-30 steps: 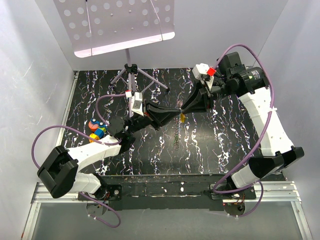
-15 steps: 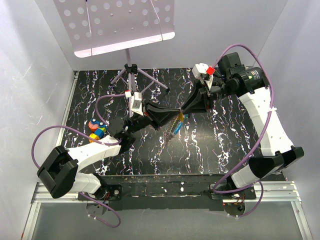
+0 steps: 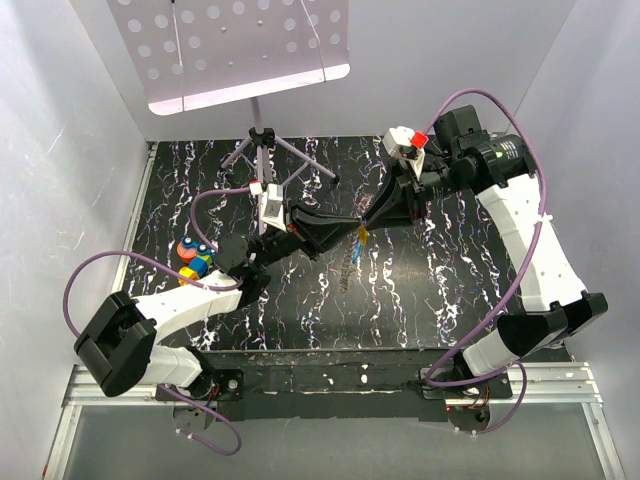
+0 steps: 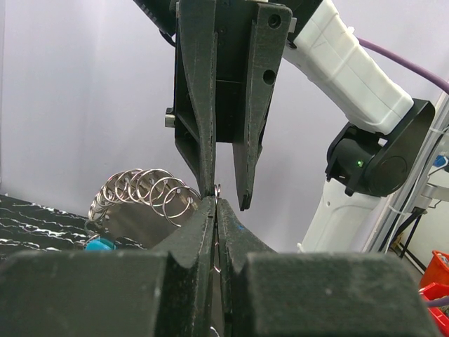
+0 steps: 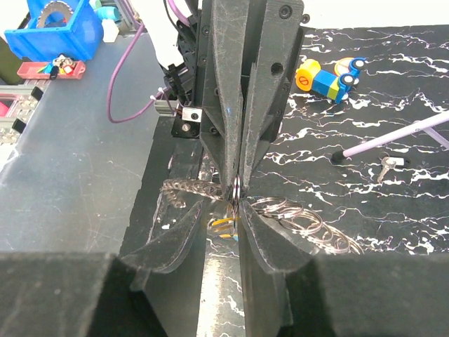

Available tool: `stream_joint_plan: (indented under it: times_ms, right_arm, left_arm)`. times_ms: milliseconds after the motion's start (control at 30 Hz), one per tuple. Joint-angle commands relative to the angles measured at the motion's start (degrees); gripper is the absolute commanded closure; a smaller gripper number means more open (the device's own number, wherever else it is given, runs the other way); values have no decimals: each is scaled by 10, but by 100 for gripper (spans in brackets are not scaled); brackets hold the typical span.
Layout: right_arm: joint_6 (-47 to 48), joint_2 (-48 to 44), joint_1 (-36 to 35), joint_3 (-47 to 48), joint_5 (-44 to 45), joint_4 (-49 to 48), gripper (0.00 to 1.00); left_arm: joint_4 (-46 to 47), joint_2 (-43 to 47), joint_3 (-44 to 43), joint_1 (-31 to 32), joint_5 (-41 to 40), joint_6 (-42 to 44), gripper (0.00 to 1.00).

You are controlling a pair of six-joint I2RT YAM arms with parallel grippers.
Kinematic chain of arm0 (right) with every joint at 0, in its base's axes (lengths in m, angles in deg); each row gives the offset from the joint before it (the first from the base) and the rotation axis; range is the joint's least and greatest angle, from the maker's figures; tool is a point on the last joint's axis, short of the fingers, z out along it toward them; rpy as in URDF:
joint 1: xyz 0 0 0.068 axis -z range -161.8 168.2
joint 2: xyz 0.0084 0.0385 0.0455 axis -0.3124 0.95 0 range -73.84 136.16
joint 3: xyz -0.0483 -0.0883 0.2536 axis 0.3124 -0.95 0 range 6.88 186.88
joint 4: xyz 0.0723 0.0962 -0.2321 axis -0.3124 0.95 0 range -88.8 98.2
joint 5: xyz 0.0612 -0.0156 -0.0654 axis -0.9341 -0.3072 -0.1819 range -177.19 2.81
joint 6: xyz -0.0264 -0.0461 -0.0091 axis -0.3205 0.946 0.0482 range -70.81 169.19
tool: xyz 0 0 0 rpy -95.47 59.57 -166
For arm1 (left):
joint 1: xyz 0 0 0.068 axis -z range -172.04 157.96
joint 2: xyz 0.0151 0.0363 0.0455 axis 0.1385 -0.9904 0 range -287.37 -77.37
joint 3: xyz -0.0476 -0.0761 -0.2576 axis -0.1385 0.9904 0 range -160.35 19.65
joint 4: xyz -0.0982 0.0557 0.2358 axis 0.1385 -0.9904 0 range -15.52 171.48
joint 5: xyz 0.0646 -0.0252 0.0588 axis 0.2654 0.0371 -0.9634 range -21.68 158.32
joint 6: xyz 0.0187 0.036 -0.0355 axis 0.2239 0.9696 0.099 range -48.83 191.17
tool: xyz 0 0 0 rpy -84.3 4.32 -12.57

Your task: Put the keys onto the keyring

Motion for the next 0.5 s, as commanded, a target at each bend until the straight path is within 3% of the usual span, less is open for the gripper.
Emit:
stream_joint_plan:
  times_ms: [0, 467]
  right_arm:
    - [-15, -1, -4, -1, -16, 28, 68]
    - [-40, 5, -7, 1, -14, 8, 68]
  left_arm:
    - [35, 23, -7, -1, -10, -3, 100]
    - [37, 16, -11, 0, -6, -7, 100]
